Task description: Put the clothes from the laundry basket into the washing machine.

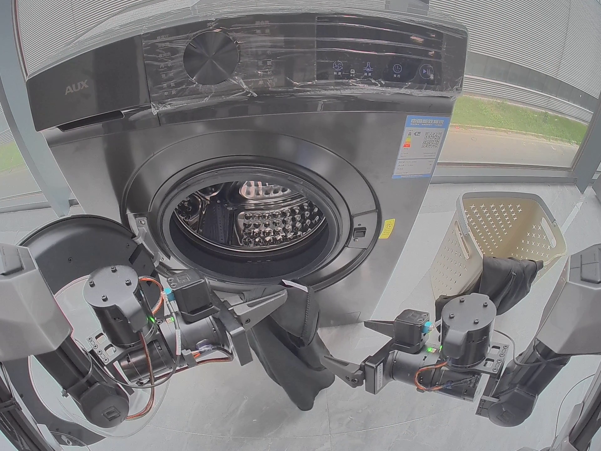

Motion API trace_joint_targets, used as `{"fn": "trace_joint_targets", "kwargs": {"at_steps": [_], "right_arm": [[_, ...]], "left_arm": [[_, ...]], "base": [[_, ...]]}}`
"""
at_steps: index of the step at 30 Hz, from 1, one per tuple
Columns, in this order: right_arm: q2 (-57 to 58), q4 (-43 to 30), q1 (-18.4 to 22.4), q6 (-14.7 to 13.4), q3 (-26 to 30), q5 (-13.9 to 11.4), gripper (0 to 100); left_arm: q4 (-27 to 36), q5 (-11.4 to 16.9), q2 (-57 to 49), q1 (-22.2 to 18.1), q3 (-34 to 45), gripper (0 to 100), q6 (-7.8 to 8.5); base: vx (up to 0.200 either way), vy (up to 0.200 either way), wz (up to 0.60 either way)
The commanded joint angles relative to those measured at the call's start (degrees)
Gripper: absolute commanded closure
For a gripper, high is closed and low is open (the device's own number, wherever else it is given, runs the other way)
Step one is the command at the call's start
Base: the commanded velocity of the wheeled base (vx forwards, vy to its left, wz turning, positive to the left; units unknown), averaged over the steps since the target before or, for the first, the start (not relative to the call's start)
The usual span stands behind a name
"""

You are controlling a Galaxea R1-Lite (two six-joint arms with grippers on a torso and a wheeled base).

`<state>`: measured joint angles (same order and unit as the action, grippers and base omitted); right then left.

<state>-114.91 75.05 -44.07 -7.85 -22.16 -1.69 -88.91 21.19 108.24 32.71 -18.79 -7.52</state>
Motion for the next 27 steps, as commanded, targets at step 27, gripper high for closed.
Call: {"fn": "trace_joint_targets", "kwargs": {"at_steps": [27], "right_arm": [[-7.5,2.6,-2.0,1.2,-13.3,0.4,0]], "left_arm": [[0.0,-0.1,0.2,0.6,0.8,100,0.31]], "base": [[0.000,0.000,0.00]]}}
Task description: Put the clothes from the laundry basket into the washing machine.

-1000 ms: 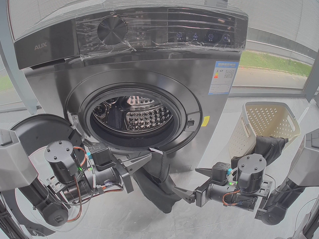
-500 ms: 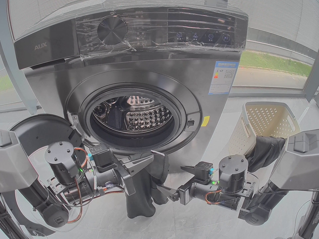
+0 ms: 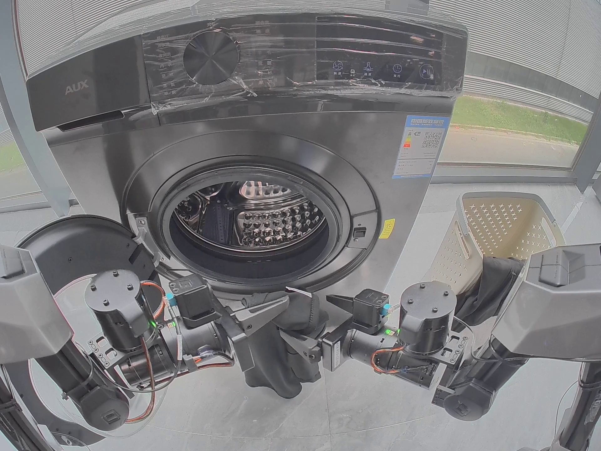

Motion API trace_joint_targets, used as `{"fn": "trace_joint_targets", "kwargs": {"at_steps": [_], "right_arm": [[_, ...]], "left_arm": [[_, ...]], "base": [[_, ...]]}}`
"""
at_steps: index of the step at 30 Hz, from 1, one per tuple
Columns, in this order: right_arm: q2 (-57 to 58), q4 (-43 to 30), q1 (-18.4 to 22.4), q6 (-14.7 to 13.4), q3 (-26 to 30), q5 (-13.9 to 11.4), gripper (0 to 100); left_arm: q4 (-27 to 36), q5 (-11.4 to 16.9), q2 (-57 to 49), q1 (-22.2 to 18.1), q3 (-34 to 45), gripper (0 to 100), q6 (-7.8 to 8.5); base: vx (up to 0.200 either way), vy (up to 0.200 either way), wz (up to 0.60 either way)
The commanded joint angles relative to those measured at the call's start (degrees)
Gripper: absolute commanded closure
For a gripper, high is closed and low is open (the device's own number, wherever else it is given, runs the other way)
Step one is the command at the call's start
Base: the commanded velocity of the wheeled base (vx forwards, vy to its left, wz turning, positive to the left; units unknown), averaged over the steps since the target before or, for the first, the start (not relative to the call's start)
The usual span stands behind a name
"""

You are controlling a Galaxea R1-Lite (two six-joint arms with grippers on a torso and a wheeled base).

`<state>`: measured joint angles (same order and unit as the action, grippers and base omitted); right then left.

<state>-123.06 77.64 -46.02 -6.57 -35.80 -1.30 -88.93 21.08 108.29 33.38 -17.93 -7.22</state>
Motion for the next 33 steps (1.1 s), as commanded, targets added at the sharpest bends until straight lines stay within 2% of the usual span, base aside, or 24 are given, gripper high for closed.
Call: {"fn": "trace_joint_targets", "kwargs": {"at_steps": [1,4,5,20,25,26,33], "right_arm": [[0.6,0.0,0.0,-0.1,0.4,0.0,0],[0.5,0.0,-0.2,-0.2,1.3,0.0,0],[0.5,0.0,-0.2,-0.2,1.3,0.0,100],[0.4,1.2,-0.7,-0.2,1.9,0.0,100],[1.4,1.0,-0.7,0.1,6.2,0.2,100],[1.6,1.0,-0.7,0.0,6.7,0.2,0],[2.6,0.4,0.5,0.1,7.5,0.2,0]], "left_arm": [[0.0,0.0,0.2,-0.1,-0.1,100,0.01],[0.0,0.0,0.0,-0.3,-0.4,100,-0.08],[0.0,0.0,0.0,-0.3,-0.4,100,-0.08],[0.0,0.0,-0.3,0.0,0.4,100,-0.17],[0.0,-0.1,-0.4,-0.1,0.2,100,-0.17],[0.0,-0.1,-0.5,-0.1,0.2,100,-0.17],[-0.1,-0.1,-0.5,0.1,0.6,100,0.10]], "base": [[0.000,0.000,0.00],[0.000,0.000,0.00],[0.000,0.000,0.00],[0.000,0.000,0.00],[0.000,0.000,0.00],[0.000,0.000,0.00],[0.000,0.000,0.00]]}}
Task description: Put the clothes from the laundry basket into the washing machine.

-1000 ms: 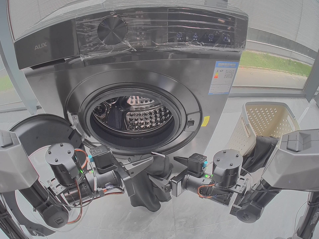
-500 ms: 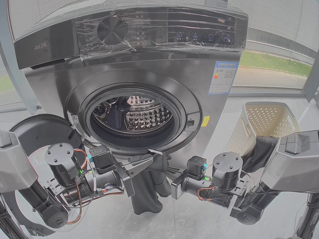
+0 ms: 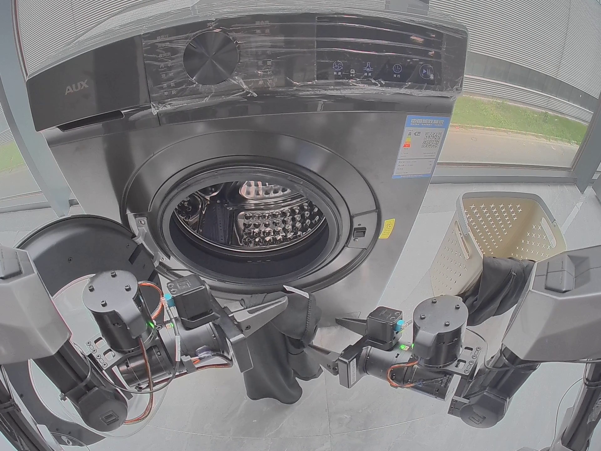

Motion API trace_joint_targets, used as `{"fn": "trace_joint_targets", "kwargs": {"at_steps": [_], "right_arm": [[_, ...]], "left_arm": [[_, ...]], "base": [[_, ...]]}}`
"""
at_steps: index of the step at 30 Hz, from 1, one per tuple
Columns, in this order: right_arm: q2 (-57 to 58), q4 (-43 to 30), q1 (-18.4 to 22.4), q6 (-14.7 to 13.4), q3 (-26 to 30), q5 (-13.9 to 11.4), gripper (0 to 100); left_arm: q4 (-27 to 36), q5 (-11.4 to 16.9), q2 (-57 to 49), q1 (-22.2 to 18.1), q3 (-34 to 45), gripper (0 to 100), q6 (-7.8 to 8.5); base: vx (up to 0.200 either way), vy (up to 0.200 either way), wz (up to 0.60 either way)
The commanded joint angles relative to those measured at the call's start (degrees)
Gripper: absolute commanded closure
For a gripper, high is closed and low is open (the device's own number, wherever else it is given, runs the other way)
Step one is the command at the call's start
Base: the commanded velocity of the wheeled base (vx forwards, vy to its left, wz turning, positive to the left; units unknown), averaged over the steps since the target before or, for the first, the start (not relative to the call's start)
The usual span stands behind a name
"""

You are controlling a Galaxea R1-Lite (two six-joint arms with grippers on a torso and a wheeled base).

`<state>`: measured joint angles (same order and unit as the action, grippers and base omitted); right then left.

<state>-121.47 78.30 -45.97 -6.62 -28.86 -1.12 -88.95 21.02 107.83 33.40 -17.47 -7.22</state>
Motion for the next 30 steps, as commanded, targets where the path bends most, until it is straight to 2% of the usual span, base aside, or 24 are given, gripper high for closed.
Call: {"fn": "trace_joint_targets", "kwargs": {"at_steps": [1,11,14,20,21,30], "right_arm": [[0.9,-0.3,0.5,0.1,0.6,0.0,0],[-1.4,-0.3,-0.1,1.3,-1.6,-0.6,0],[-2.5,-0.1,-0.3,1.3,-6.2,-0.6,0],[-2.9,0.4,-0.5,1.3,-9.1,-0.9,0],[-2.9,0.4,-0.6,1.3,-9.1,-0.9,100],[-2.2,0.6,-1.5,1.2,-7.5,-0.9,100]], "left_arm": [[-0.1,0.0,-0.1,0.1,0.2,100,0.10],[0.0,0.0,-0.8,0.4,0.2,100,-0.08],[0.0,0.0,-0.9,0.6,0.9,100,0.01],[0.0,0.0,-0.8,0.5,1.3,100,0.10],[0.0,0.0,-0.8,0.5,1.4,100,0.10],[0.0,0.0,0.0,-0.1,0.9,100,0.19]], "base": [[0.000,0.000,0.00],[0.000,0.000,0.00],[0.000,0.000,0.00],[0.000,0.000,0.00],[0.000,0.000,0.00],[0.000,0.000,0.00]]}}
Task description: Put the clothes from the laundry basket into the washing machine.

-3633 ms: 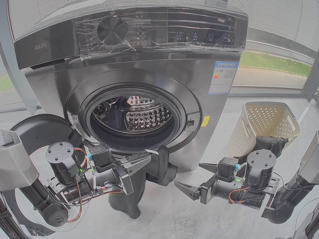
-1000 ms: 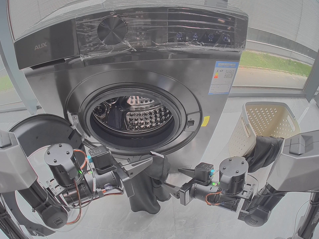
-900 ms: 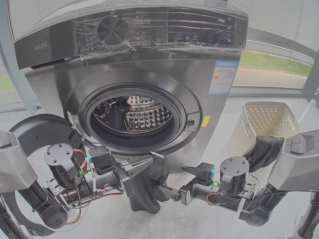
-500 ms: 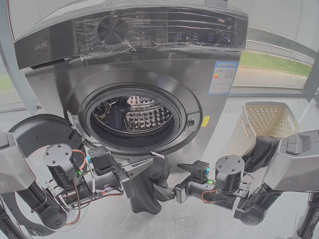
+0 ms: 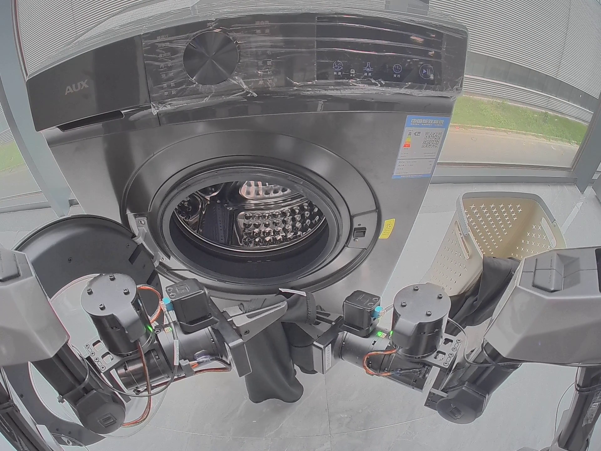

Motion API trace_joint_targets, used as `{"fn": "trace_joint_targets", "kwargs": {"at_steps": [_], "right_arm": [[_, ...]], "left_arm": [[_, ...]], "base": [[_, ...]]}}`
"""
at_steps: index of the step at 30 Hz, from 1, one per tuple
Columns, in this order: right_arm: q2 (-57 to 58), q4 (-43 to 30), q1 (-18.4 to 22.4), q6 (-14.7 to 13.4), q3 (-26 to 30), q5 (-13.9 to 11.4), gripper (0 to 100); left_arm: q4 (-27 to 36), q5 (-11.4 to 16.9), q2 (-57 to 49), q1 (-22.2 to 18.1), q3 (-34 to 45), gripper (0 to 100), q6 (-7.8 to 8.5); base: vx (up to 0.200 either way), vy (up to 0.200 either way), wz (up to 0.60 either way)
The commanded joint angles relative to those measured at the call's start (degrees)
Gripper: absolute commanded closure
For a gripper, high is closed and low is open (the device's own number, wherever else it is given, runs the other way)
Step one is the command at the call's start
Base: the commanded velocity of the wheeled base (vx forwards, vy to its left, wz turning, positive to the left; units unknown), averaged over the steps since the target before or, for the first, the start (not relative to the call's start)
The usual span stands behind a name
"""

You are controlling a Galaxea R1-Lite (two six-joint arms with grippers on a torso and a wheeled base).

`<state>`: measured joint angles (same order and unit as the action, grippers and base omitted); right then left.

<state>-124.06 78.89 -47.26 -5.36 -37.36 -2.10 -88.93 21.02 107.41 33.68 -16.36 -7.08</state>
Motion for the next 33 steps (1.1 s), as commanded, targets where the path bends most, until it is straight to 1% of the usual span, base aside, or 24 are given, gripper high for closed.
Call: {"fn": "trace_joint_targets", "kwargs": {"at_steps": [1,2,4,7,10,11,12,15,16,18,22,25,29,33], "right_arm": [[0.6,0.0,-0.1,-0.1,1.5,0.1,100],[0.6,0.0,-0.1,-0.1,1.5,0.1,100],[2.5,0.0,-0.1,-0.1,3.5,0.1,100],[4.1,0.1,0.0,-0.3,4.1,0.0,100],[5.4,0.6,0.0,-0.5,4.1,0.0,100],[6.0,2.2,0.0,-0.6,4.1,-0.2,100],[6.2,3.2,0.1,-0.5,4.2,-0.5,100],[6.7,3.6,0.4,-0.5,4.8,-0.6,100],[7.2,3.6,0.5,-0.5,5.3,-0.6,100],[7.5,3.4,0.6,-0.4,6.1,-0.6,100],[8.8,2.9,0.9,-0.3,6.3,-0.4,100],[9.7,2.5,1.5,-0.3,6.3,-0.3,100],[10.4,2.2,2.4,-0.3,7.0,-0.1,100],[11.4,2.1,2.3,-0.3,7.7,-0.1,100]], "left_arm": [[0.0,0.0,0.4,-0.4,-0.2,100,0.05],[0.0,0.0,0.4,-0.4,-0.2,100,0.05],[0.0,0.0,0.3,-0.5,0.0,100,-0.04],[0.0,-0.1,-0.2,-0.5,0.3,100,-0.30],[0.0,-0.9,-0.5,-0.3,0.3,100,-0.48],[-0.1,-2.3,-0.6,0.2,0.3,100,-0.39],[0.0,-2.8,-0.9,0.3,0.5,100,-0.12],[0.0,-3.0,-1.2,1.0,1.2,100,-0.04],[0.0,-3.1,-1.2,1.2,1.2,0,-0.04],[0.0,-3.1,-1.3,1.2,1.2,0,-0.56],[0.0,-3.2,-1.1,0.4,1.5,0,-0.56],[0.0,-3.3,-1.1,-1.1,2.6,0,-0.39],[0.0,-3.3,-1.3,-1.6,5.0,0,-0.21],[0.1,-3.4,-0.7,-1.6,6.7,0,0.05]], "base": [[0.000,0.000,0.00],[0.000,0.000,0.00],[0.000,0.000,0.00],[0.000,0.000,0.00],[0.000,0.000,0.00],[0.000,0.000,0.00],[0.000,0.000,0.00],[0.000,0.000,0.00],[0.000,0.000,0.00],[0.000,0.000,0.00],[0.000,0.000,0.00],[0.000,0.000,0.00],[0.000,0.000,0.00],[0.000,0.000,0.00]]}}
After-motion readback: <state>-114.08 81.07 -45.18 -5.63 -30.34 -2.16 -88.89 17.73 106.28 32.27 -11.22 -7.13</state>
